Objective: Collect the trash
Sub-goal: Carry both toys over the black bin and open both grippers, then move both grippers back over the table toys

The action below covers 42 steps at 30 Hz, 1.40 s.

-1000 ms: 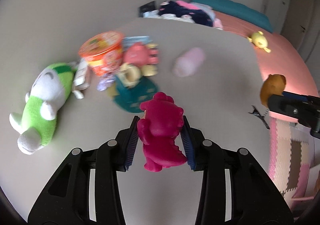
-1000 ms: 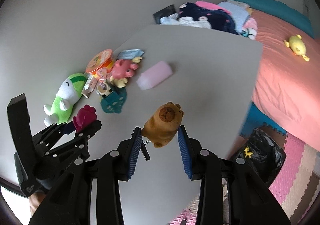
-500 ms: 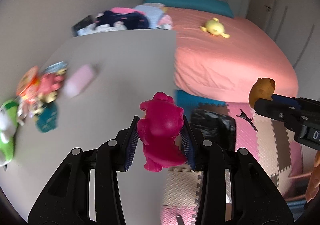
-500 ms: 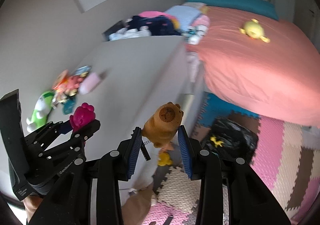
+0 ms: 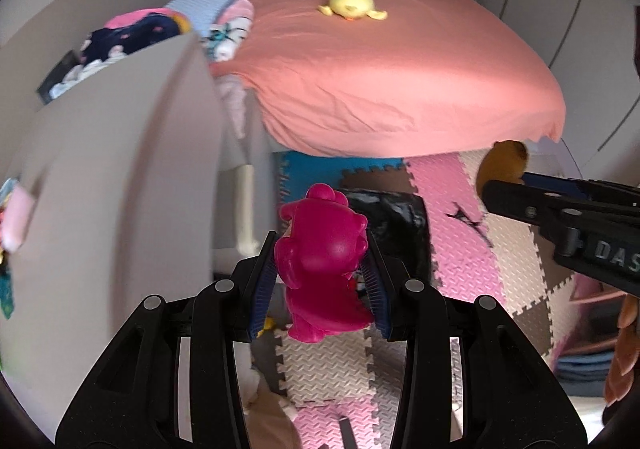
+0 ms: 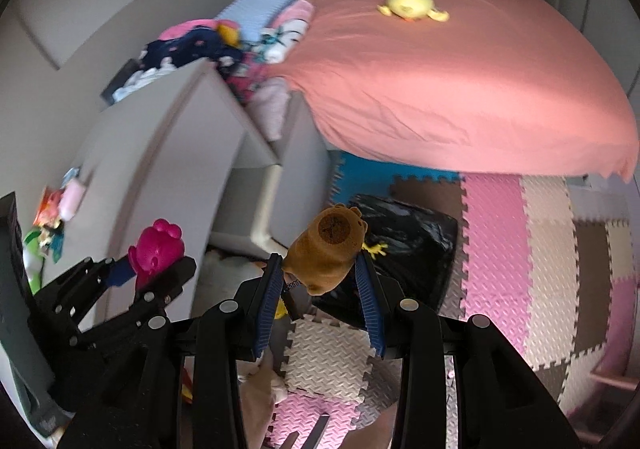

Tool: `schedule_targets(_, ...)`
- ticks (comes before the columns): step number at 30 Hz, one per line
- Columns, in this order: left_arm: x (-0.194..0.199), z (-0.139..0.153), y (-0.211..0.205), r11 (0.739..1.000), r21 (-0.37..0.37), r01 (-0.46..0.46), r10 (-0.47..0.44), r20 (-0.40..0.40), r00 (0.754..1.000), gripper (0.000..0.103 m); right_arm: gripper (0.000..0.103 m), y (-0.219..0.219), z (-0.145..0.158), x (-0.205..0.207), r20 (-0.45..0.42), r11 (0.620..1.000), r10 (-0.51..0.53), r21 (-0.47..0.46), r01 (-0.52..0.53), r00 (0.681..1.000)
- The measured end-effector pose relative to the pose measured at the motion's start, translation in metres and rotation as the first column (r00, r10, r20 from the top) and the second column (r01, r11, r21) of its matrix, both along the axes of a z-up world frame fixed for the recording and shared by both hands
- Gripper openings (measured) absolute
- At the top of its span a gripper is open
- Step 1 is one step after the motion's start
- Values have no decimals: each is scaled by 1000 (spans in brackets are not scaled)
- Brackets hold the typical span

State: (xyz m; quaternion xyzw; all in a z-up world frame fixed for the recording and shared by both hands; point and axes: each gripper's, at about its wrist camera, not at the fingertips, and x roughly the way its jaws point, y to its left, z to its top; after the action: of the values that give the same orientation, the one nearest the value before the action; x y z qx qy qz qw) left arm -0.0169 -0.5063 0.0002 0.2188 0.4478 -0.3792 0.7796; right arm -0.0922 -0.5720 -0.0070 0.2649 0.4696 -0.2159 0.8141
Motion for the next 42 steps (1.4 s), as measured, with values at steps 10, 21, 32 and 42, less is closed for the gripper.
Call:
schedule_targets(10, -11, 2, -23, 1000, 12, 24, -25, 48, 999, 97, 75, -26, -11, -14, -25, 996, -93, -1, 93, 995)
schedule_targets(21, -14, 23, 10, 1000, -6, -2, 3, 93, 996, 97, 75, -2, 12, -7, 11, 999, -34, -21, 34, 999)
schedule_targets(32, 15, 52, 97, 989, -54, -136, 142, 120, 983, 97, 75, 67, 42, 36, 36, 991, 123, -60, -121, 992)
schedule_targets(42, 75, 58, 208, 915, -65, -398, 403, 102, 910, 97, 75, 152, 52, 104, 23, 956, 285, -86, -282, 958)
